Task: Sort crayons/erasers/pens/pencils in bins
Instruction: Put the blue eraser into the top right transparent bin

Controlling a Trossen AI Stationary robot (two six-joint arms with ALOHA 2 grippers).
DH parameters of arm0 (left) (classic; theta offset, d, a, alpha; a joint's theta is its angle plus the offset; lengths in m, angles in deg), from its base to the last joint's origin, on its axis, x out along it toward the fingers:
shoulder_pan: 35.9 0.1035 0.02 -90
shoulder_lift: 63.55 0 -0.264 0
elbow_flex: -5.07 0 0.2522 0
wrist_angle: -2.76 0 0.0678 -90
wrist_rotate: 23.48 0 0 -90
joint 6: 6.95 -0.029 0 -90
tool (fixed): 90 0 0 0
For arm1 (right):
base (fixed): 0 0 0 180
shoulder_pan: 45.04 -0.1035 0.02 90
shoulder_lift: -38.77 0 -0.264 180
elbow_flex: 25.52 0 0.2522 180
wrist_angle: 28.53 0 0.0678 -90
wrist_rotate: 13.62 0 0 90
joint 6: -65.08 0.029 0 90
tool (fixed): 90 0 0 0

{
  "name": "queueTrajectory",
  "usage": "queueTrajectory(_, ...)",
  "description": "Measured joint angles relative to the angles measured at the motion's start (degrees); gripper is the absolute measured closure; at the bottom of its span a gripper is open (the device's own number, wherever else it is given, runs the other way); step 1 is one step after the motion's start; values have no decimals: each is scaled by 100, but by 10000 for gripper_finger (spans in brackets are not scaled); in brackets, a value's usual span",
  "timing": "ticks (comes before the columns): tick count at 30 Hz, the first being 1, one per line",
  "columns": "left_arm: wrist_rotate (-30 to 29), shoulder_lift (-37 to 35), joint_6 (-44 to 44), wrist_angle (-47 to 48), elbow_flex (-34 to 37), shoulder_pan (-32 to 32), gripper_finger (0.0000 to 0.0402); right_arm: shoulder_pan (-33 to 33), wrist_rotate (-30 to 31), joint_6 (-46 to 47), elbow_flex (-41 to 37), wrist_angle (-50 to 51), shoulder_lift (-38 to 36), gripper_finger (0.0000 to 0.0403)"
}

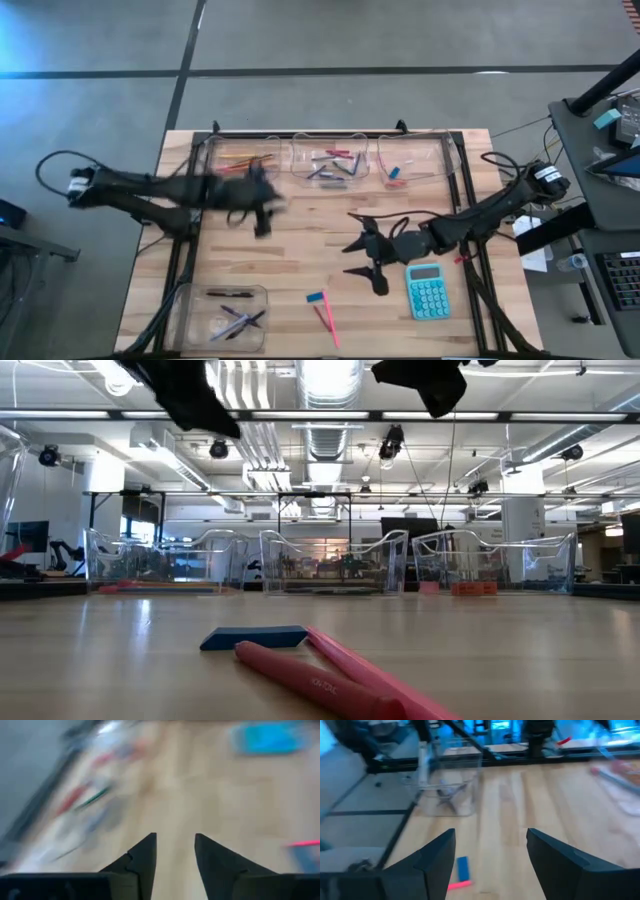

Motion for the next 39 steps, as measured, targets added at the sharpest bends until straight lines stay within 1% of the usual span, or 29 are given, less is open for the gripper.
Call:
queueTrajectory(2, -38, 162, 177, -654, 152, -802, 291, -74, 229, -10, 83, 165, 0, 170)
queueTrajectory(5, -382, 754, 425, -1110, 183, -1789, 296, -98, 343, -19, 191, 392, 0, 170)
queueTrajectory(7, -683, 1268, 441, -1312, 83, -2200, 297, -87, 371, -22, 233, 484, 0, 170)
queueTrajectory(9, -847, 1787, 444, -1471, -84, -2441, 297, -81, 388, -20, 241, 489, 0, 170)
queueTrajectory(12, -808, 2492, 578, -1574, -375, -2506, 297, -85, 382, 22, 210, 498, 0, 170)
queueTrajectory(17, -371, 3472, 466, -1584, -767, -2471, 296, -85, 377, 61, 176, 599, 0, 170)
queueTrajectory(21, -40, 4051, 426, -1579, -1059, -2471, 296, -85, 379, 63, 175, 696, 0, 170)
queueTrajectory(24, 35, 4371, 426, -1607, -1301, -2500, 296, -85, 378, 63, 171, 695, 0, 170)
queueTrajectory(28, 211, 4622, 375, -1574, -1490, -2607, 296, -85, 378, 65, 171, 697, 0, 170)
queueTrajectory(31, 532, 4646, 497, -1581, -1528, -2690, 296, -85, 378, 67, 171, 697, 0, 170)
queueTrajectory(33, 757, 4680, 733, -1589, -1536, -2719, 296, -85, 380, 67, 167, 701, 0, 170)
queueTrajectory(36, 794, 4731, 1076, -1574, -1521, -2712, 296, -84, 380, 67, 167, 700, 0, 170)
queueTrajectory(39, 794, 4767, 1183, -1569, -1514, -2693, 296, -85, 380, 85, 167, 701, 0, 170)
